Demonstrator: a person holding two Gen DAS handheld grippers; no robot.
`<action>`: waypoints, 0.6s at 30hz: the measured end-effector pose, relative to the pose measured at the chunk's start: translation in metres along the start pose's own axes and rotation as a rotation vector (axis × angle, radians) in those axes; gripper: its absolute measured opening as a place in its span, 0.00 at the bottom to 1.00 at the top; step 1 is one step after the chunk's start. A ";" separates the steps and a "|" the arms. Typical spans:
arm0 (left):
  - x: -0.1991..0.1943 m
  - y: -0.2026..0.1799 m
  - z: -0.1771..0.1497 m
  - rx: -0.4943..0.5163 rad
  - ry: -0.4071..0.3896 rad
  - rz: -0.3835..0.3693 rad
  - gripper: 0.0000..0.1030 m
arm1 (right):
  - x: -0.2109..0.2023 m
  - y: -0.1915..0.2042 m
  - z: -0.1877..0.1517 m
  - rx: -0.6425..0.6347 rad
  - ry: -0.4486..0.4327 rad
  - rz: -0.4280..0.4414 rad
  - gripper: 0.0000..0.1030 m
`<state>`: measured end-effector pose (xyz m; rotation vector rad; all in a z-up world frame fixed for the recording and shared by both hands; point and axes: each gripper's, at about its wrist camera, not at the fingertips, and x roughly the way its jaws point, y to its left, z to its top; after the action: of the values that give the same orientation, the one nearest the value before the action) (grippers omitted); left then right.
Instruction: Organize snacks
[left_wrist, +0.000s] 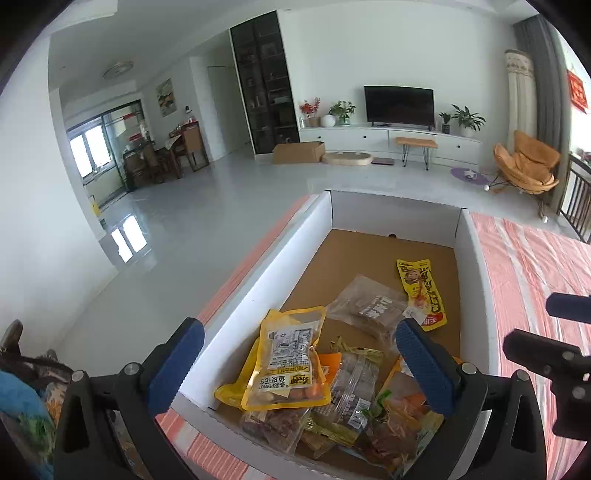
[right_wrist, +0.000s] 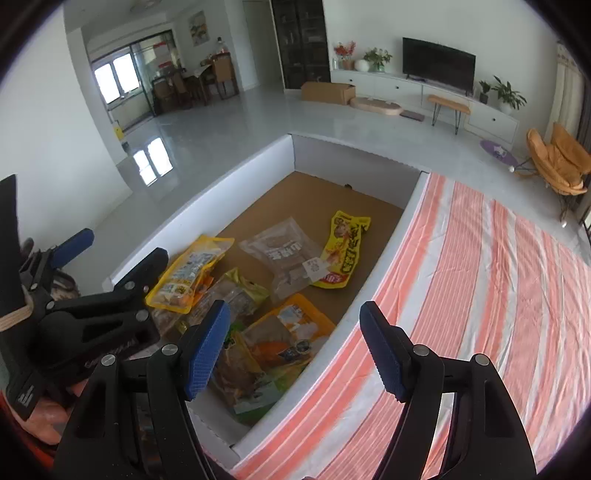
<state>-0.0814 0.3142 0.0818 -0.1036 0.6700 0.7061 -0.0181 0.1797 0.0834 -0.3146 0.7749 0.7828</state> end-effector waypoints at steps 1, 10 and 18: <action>-0.002 0.000 0.001 0.005 0.001 0.010 1.00 | 0.001 0.000 0.000 0.000 0.001 -0.002 0.74; 0.001 0.007 0.000 -0.026 0.033 -0.030 1.00 | 0.007 0.006 0.000 -0.023 0.009 -0.032 0.74; 0.004 0.010 0.000 -0.042 0.052 -0.053 1.00 | 0.010 0.006 0.002 -0.023 0.019 -0.039 0.74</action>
<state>-0.0852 0.3239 0.0805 -0.1785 0.7002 0.6685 -0.0171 0.1899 0.0781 -0.3566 0.7763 0.7536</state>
